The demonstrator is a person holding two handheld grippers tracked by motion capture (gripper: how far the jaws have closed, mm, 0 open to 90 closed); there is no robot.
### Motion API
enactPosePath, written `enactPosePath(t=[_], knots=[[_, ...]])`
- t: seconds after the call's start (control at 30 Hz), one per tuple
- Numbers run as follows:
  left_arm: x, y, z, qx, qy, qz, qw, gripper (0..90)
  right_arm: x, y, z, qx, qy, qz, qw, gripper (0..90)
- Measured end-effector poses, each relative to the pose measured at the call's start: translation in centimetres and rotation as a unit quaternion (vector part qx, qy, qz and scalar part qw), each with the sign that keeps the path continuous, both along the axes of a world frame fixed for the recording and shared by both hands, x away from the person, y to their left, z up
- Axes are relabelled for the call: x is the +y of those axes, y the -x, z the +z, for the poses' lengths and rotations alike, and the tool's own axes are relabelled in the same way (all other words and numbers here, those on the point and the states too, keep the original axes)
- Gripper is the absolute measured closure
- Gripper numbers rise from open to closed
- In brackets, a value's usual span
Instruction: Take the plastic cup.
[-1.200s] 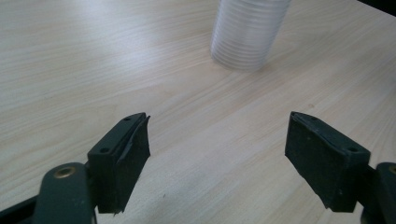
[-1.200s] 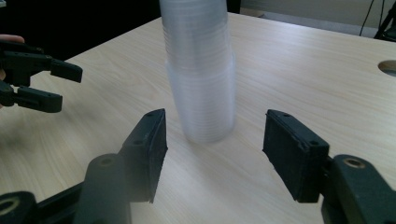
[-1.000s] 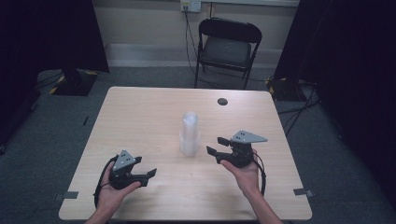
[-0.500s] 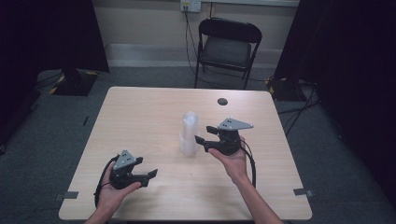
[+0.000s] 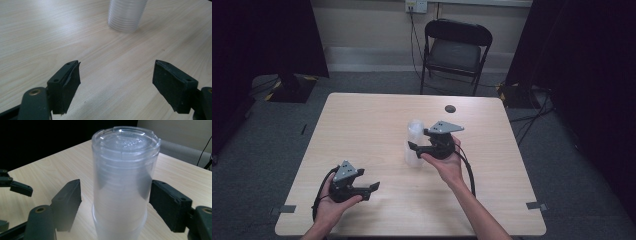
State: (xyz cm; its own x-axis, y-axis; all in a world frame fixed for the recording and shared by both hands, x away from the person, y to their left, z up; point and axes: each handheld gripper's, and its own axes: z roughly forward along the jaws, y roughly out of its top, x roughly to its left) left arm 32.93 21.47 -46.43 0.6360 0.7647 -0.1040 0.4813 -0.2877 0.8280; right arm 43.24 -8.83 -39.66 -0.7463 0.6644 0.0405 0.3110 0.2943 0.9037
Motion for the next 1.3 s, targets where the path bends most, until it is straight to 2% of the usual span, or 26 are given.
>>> enactPosePath(t=[0.23, 0.33, 0.5, 0.6, 0.77, 0.87, 0.97, 1.07, 1.3], knots=[[-0.4, 0.0, -0.2, 0.003, -0.014, -0.008, 0.9999, 21.9, 1.1, -1.2, -0.7, 0.006, 0.001, -0.008, 0.9999, 25.2], [-0.5, 0.2, -0.2, 0.001, -0.018, -0.012, 0.9998, 21.9, 1.3, -2.1, -1.1, 0.017, -0.012, -0.012, 0.9997, 24.7], [-0.5, 0.1, -0.2, 0.000, -0.022, -0.012, 0.9997, 21.9, 1.5, -2.7, -1.6, 0.029, -0.019, -0.011, 0.9993, 23.6], [-0.5, 0.1, -0.2, 0.000, -0.023, -0.012, 0.9997, 21.9, 1.6, -2.8, -1.8, 0.028, -0.018, -0.010, 0.9994, 24.2], [-0.6, 0.1, -0.3, -0.003, -0.027, -0.013, 0.9995, 21.9, 1.6, -2.8, -2.0, 0.034, -0.030, -0.013, 0.9989, 25.3], [-0.6, 0.1, -0.3, -0.003, -0.025, -0.013, 0.9996, 21.9, 1.9, -2.7, -2.3, 0.030, -0.018, -0.011, 0.9993, 28.6], [-0.6, 0.1, -0.3, -0.001, -0.024, -0.013, 0.9996, 21.9, 2.0, -2.7, -2.3, 0.031, -0.017, -0.015, 0.9993, 29.8], [-0.6, 0.1, -0.3, -0.001, -0.024, -0.014, 0.9996, 21.9, 2.2, -2.6, -2.2, 0.020, -0.008, -0.017, 0.9996, 30.2], [-0.6, 0.1, -0.3, -0.001, -0.026, -0.015, 0.9996, 21.9, 2.1, -2.7, -2.1, 0.017, -0.012, -0.017, 0.9996, 29.9]])
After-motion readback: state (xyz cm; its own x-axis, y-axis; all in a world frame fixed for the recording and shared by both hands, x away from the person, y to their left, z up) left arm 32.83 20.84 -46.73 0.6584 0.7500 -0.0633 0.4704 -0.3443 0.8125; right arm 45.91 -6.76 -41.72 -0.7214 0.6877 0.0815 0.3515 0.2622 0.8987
